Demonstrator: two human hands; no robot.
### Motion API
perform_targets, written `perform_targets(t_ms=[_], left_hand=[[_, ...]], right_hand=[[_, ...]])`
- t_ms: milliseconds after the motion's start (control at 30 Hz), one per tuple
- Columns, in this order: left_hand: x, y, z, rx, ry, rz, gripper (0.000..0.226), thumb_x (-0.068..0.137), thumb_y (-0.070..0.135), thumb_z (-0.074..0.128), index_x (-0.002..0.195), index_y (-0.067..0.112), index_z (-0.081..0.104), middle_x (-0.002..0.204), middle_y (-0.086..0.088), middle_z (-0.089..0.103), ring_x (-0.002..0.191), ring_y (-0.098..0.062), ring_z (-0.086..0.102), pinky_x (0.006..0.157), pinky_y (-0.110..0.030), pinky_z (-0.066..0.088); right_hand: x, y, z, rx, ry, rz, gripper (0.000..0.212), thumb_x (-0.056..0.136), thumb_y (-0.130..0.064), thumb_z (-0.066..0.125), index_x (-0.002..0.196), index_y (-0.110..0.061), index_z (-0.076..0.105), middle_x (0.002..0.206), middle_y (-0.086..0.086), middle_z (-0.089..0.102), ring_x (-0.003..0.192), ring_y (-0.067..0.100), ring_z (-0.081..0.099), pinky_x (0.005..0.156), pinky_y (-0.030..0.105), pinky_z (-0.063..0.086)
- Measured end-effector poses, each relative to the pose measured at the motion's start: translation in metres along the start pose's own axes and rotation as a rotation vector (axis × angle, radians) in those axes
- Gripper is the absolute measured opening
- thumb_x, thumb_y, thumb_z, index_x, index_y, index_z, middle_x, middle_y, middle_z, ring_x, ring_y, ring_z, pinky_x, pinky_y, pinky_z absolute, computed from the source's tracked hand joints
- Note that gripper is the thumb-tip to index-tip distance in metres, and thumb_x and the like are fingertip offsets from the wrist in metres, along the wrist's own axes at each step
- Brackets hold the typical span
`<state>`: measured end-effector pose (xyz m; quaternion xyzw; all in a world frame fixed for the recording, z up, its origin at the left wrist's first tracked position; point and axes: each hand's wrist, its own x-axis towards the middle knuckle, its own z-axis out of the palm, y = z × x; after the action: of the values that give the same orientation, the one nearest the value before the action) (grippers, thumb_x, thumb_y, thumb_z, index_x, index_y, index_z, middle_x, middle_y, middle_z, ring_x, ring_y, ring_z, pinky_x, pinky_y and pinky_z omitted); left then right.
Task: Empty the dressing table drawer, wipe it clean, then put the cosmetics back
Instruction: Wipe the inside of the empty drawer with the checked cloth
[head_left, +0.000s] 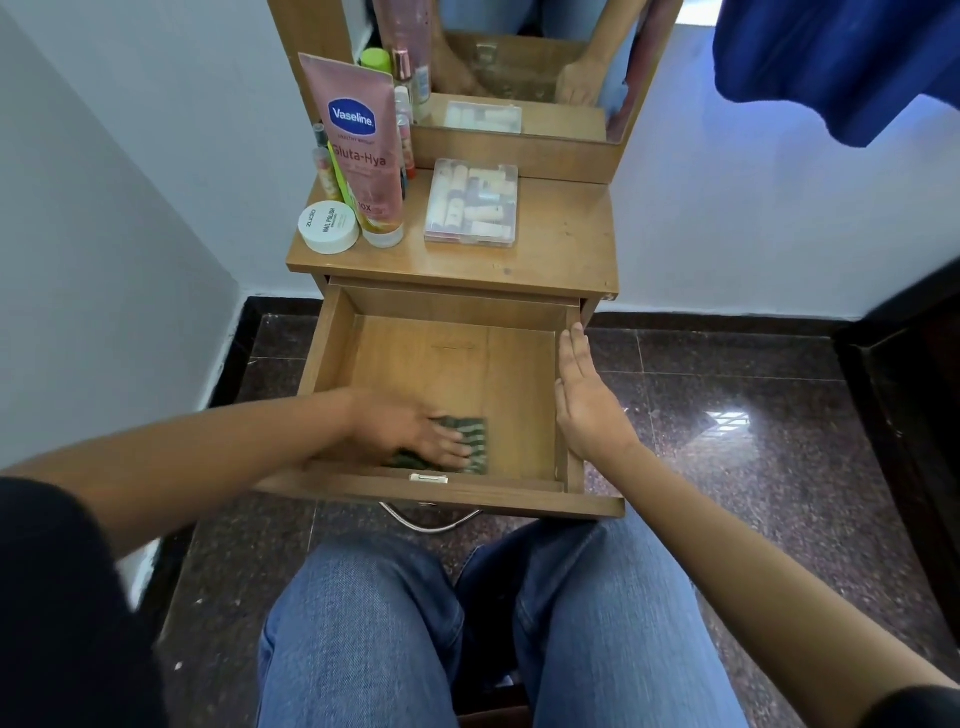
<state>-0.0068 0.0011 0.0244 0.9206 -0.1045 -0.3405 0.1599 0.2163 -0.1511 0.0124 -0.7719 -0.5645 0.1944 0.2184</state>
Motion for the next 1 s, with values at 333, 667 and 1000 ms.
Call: perform_targets(t_ms=[333,667,1000], left_hand=[[-0.042,-0.015,0.007,0.103,-0.3,-0.106,0.076,0.09,-0.007,0.044,0.15,0.029,0.013,0.157,0.013,0.006,0.144,-0.002,-0.005,0.119,-0.033,-0.005],[0.091,0.03,-0.031,0.148,0.029,0.062,0.063,0.096,-0.003,0.038,0.15,0.025,0.022,0.159,0.01,0.009,0.147,-0.009,0.002,0.121,-0.038,0.001],[0.041,0.01,-0.008,-0.017,0.062,-0.01,0.061,0.098,0.004,0.043,0.148,0.035,0.023,0.153,0.019,0.013,0.146,-0.007,0.007,0.121,-0.039,0.004]], right_hand=[[-0.001,0.0,0.0,0.036,0.013,0.008,0.058,0.102,-0.013,0.026,0.152,-0.013,-0.002,0.159,-0.003,-0.016,0.147,0.011,-0.006,0.112,0.023,0.023],[-0.001,0.002,0.0,0.035,0.046,0.009,0.058,0.101,-0.011,0.027,0.152,-0.011,0.0,0.159,-0.002,-0.014,0.145,0.007,-0.009,0.116,0.03,0.025],[-0.001,-0.002,-0.006,-0.012,-0.013,0.02,0.058,0.101,-0.014,0.025,0.152,-0.012,-0.003,0.159,-0.003,-0.018,0.147,0.012,-0.006,0.107,0.022,0.026]])
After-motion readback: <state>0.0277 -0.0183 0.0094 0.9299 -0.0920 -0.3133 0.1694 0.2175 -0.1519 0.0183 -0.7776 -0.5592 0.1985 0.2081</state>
